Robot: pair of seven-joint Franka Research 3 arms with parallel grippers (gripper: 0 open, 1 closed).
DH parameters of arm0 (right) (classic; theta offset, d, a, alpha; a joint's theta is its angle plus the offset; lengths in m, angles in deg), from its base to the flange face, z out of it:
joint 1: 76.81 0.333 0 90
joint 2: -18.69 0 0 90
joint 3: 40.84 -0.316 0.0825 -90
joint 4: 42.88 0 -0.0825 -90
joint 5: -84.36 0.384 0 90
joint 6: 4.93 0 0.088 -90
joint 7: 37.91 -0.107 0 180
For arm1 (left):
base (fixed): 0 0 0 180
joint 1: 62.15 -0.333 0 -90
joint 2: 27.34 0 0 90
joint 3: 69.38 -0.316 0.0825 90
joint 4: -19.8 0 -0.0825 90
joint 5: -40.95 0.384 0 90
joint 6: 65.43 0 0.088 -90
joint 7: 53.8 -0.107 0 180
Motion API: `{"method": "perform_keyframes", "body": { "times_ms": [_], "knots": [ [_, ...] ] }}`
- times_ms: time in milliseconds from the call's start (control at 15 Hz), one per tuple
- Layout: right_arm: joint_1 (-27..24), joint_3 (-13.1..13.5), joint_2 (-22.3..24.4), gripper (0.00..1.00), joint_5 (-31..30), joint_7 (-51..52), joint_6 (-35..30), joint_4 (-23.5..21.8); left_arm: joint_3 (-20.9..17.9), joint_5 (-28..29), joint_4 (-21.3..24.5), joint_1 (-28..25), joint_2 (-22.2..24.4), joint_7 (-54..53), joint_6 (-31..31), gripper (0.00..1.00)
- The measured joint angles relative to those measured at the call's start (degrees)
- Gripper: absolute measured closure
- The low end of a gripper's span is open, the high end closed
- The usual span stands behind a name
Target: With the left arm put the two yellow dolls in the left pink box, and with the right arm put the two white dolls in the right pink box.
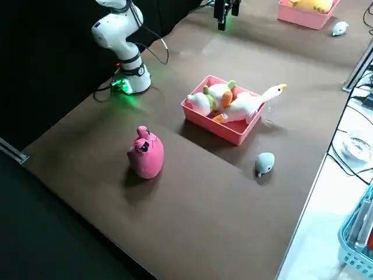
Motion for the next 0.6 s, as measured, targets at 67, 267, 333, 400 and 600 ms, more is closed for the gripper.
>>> {"method": "perform_keyframes", "body": {
  "times_ms": [67,267,333,400,600],
  "knots": [
    [0.1,0.0,0.0,0.02,0.0,0.0,0.1,0.0,0.0,0.0,0.1,0.1,0.0,0.0,0.4,0.00],
    [0.1,0.0,0.0,0.03,0.0,0.0,0.9,0.0,0.0,0.0,-0.8,0.2,-0.5,0.0,1.8,0.00],
    [0.1,0.0,0.0,0.03,0.0,0.0,1.5,0.0,0.0,0.0,-1.8,0.1,-0.8,0.0,2.1,0.00],
    [0.1,0.0,0.0,0.03,0.0,0.0,1.8,0.0,-0.1,0.0,-2.8,0.1,-1.1,0.0,2.4,0.00],
    [0.3,0.0,0.0,0.02,0.0,-0.2,1.9,0.0,-0.1,0.3,-4.7,0.4,-2.3,0.2,2.7,0.00]
  ]
}}
